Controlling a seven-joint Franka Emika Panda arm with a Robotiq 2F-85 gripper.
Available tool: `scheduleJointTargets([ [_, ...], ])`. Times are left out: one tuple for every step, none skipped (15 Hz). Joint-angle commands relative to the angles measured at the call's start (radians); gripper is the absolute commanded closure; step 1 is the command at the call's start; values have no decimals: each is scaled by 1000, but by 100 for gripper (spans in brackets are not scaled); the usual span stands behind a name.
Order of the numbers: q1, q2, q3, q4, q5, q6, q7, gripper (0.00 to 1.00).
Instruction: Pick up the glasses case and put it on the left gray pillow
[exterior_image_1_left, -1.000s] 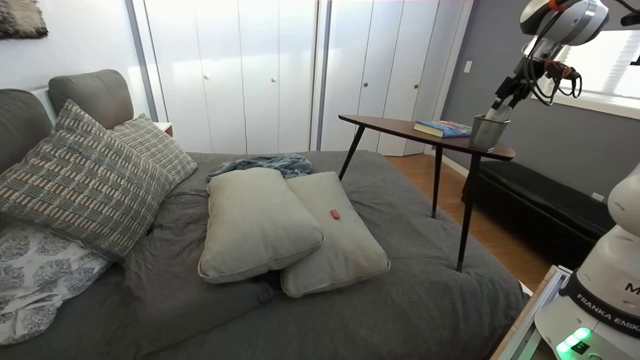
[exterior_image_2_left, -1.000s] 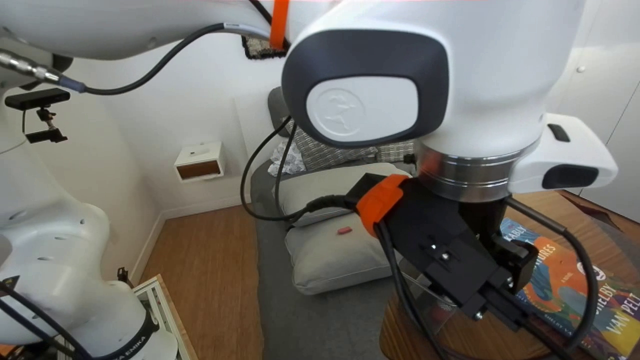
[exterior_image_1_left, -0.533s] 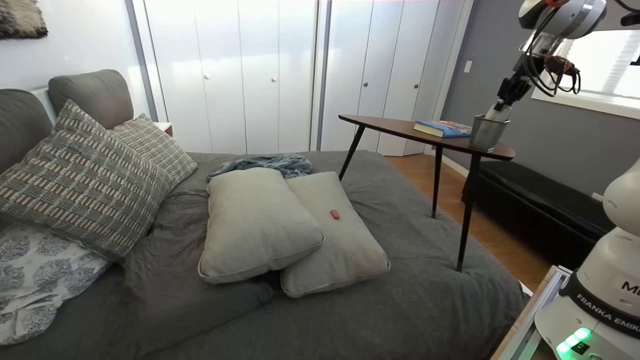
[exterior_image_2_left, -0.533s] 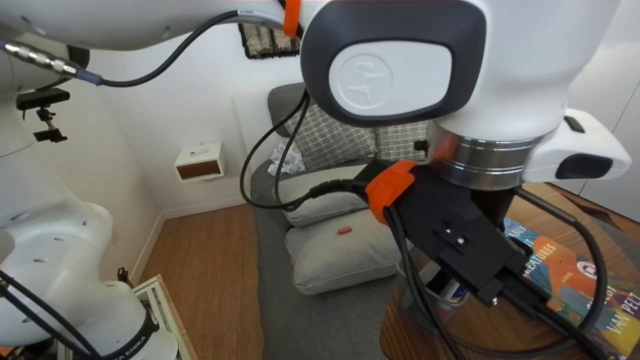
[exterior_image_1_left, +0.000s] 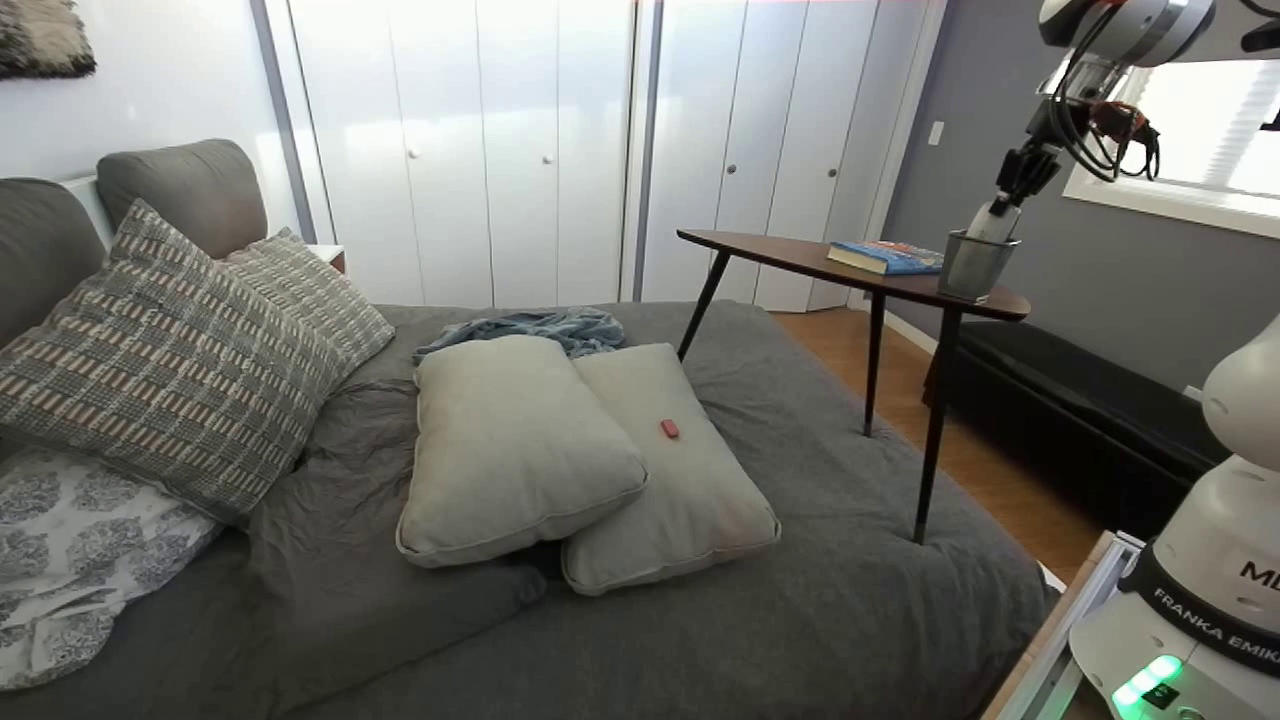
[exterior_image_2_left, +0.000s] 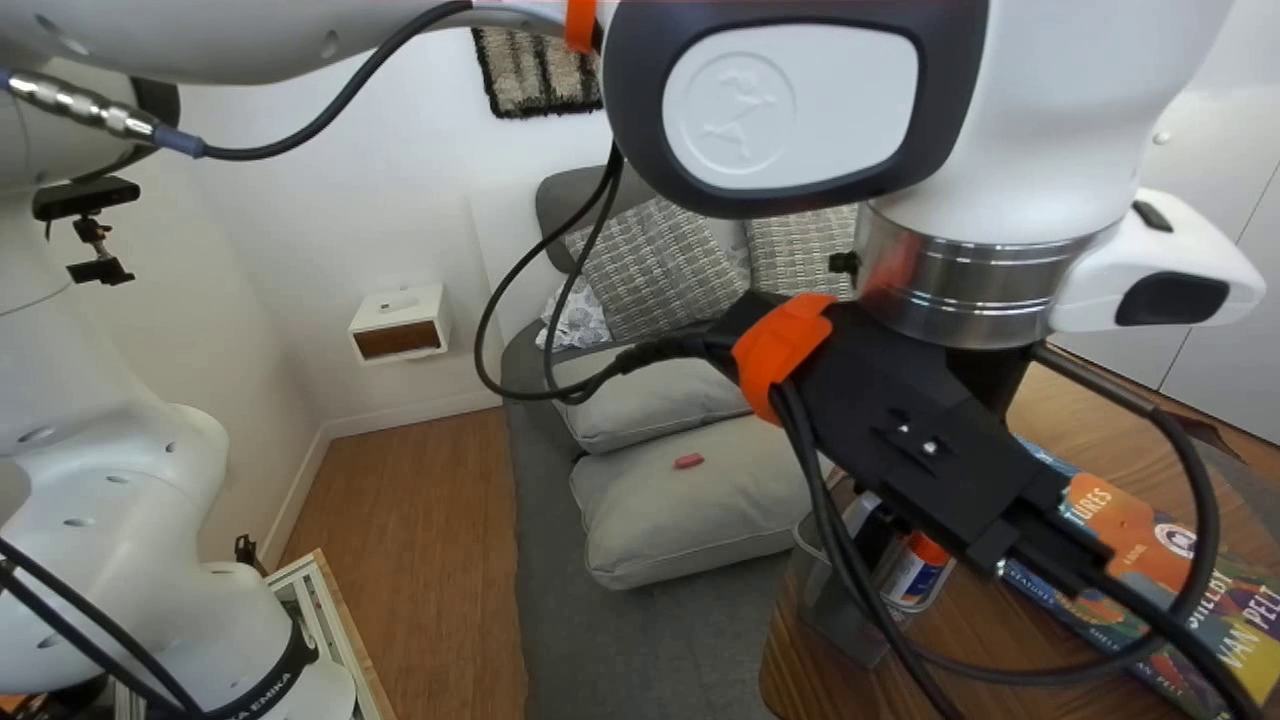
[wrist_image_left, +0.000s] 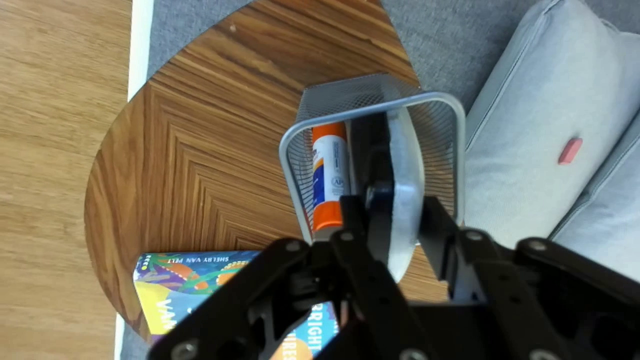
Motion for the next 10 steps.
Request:
scheduleJointTargets([
  [-23,-31,22,47,-44,-28,2,91],
  [-22,-44,22,55,-57,-27,4,91],
  [-21,-59,22,58,-58,-27,-4,91],
  [-18,-73,23,65,-58,-32,-9,91],
  [-16,-85,23,70,-57,-35,-10,91],
  [-12,-98,23,74,-54,-40,-12,91],
  [-8,-116,24,77,-55,-45,-13,91],
  [-5,-131,24,82,-53,-53,-13,91],
  [-2,-152,24,84,-52,-60,-14,91],
  [3,-172,25,81,-47,-59,-19,91],
])
